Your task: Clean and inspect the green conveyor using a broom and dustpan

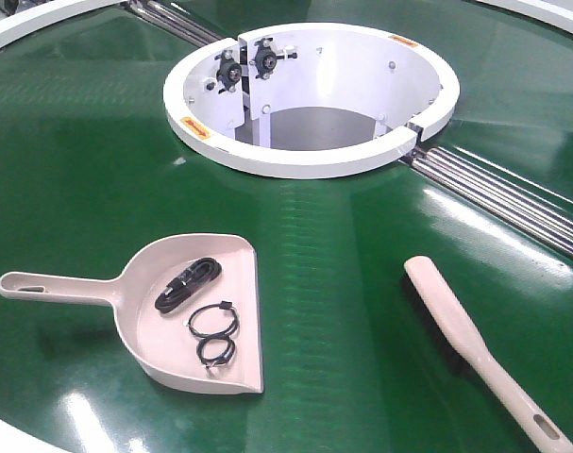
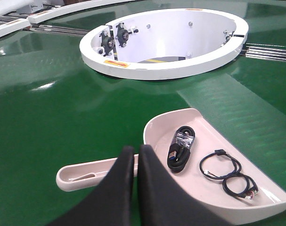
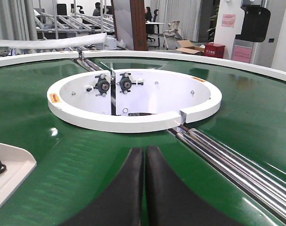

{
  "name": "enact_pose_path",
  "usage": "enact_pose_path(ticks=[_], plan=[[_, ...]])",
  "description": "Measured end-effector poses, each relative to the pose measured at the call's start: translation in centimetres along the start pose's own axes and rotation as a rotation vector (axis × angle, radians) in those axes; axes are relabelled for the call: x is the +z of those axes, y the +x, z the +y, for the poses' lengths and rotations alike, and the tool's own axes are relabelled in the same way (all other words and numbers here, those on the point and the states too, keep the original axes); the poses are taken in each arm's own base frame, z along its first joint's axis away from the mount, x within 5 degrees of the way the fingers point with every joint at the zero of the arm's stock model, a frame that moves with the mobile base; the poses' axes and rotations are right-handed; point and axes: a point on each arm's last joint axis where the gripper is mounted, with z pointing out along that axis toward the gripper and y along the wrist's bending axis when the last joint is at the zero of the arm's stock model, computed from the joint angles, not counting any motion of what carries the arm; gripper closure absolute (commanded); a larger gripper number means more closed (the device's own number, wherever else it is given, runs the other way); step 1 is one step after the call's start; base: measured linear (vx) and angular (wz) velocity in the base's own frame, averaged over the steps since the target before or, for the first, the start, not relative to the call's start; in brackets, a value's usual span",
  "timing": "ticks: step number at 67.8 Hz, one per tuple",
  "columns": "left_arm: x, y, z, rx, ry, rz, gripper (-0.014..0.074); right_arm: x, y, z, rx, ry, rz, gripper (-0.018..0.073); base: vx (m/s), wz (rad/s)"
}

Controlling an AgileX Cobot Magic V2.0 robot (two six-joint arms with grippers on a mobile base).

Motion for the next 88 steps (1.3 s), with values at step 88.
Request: enact_pose_path(ticks=[88], plan=[[-1.9, 9.1, 0.2, -0.196, -0.276, -0.176, 0.0604, 0.0, 0.0, 0.0, 0.000, 0.000, -0.001, 0.0569, 0.00, 0.00]])
